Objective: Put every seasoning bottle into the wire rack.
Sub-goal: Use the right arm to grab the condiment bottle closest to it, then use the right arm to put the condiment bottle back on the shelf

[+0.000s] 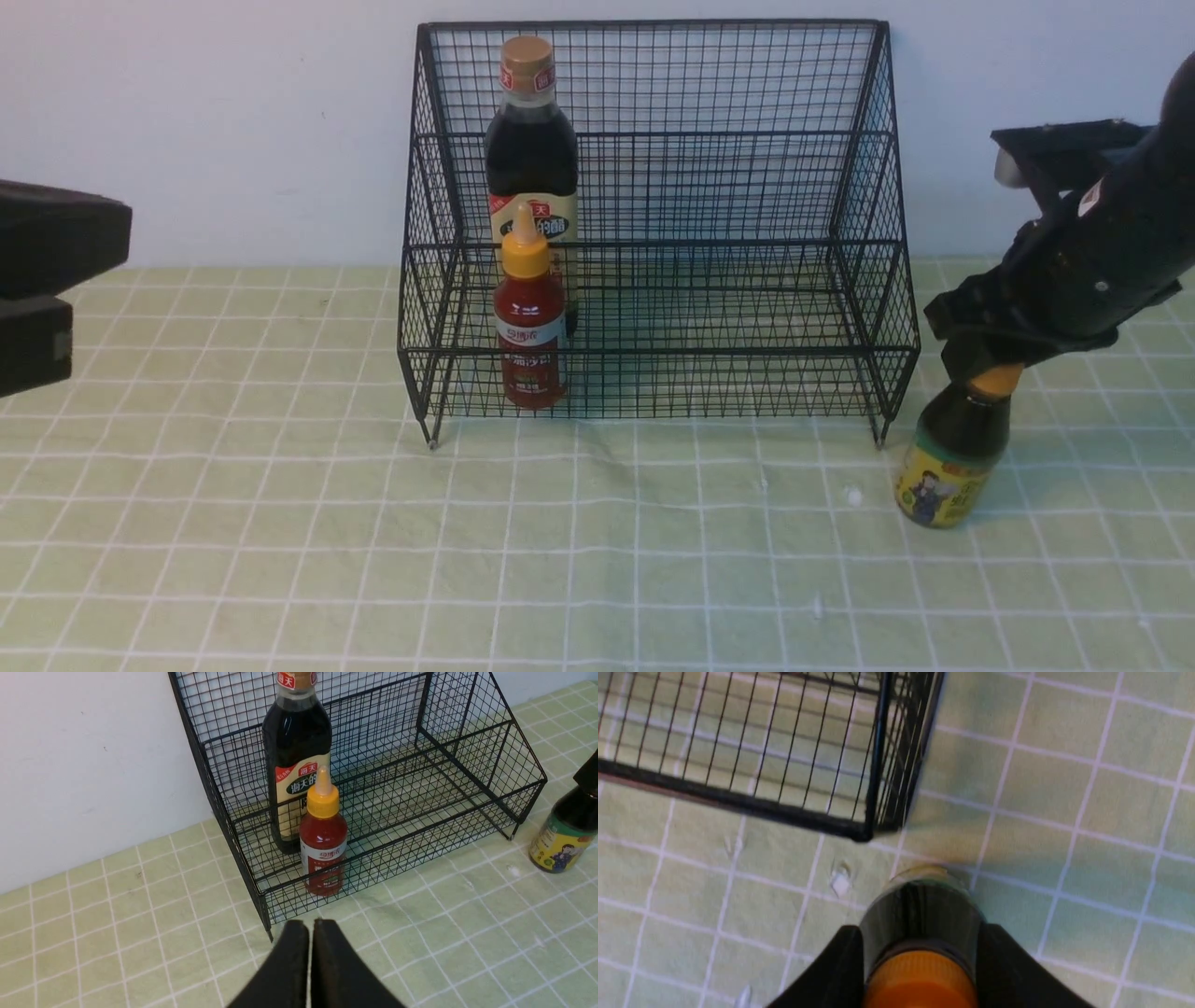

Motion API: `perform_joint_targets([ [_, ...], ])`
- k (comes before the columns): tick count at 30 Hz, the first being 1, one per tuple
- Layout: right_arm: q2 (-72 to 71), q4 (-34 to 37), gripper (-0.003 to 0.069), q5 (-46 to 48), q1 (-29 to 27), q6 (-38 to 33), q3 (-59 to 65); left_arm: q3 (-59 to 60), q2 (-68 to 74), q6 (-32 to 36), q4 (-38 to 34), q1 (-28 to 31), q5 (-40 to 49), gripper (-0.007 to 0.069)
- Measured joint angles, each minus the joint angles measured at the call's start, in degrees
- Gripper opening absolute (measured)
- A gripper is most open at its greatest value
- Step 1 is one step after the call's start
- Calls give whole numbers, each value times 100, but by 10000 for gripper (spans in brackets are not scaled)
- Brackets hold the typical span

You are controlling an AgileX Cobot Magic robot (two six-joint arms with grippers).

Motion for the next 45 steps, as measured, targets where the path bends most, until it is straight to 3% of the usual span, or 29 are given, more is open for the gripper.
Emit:
perform_joint_targets([
  [7, -336, 80, 288, 1127, 57, -1, -1067, 4, 0, 0, 0, 0, -15, -6],
  [14, -517, 478, 288, 1211, 635, -149, -2819, 4, 0, 49, 4, 0, -307, -6],
  [19, 212, 470, 288, 1285, 893, -149, -3712, 4, 0, 62, 4, 0, -327, -6],
  [29, 1274, 209, 286, 1234, 898, -128, -3944, 4, 0, 62, 36, 0, -163, -6],
  [45, 1538, 310, 285, 816, 898, -335, -4020, 4, 0, 62, 329, 0, -158, -6],
])
